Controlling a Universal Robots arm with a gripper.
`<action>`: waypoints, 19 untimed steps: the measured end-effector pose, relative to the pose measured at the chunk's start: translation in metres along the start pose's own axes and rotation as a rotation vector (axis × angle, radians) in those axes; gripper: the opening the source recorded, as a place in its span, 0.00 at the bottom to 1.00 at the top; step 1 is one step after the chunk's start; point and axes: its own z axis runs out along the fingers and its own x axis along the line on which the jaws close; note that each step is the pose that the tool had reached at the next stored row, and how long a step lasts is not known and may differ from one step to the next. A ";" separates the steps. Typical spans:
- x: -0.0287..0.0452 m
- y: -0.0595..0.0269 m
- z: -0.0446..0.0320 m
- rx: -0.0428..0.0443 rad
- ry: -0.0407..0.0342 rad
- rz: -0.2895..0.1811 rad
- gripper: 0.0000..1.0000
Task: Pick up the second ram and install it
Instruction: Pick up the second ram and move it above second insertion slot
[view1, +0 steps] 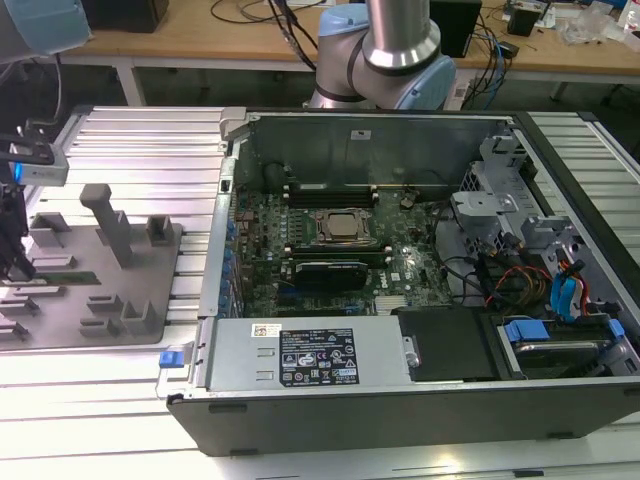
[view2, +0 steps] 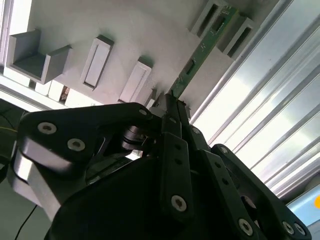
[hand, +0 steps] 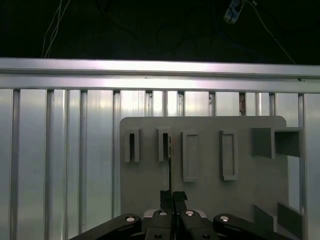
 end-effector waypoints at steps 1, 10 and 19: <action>-0.0001 0.0001 -0.0014 0.0000 0.0000 0.000 0.09; -0.0013 0.0012 -0.0277 0.0000 -0.0013 0.000 0.09; -0.0029 0.0026 -0.0576 0.0001 -0.0115 -0.001 0.09</action>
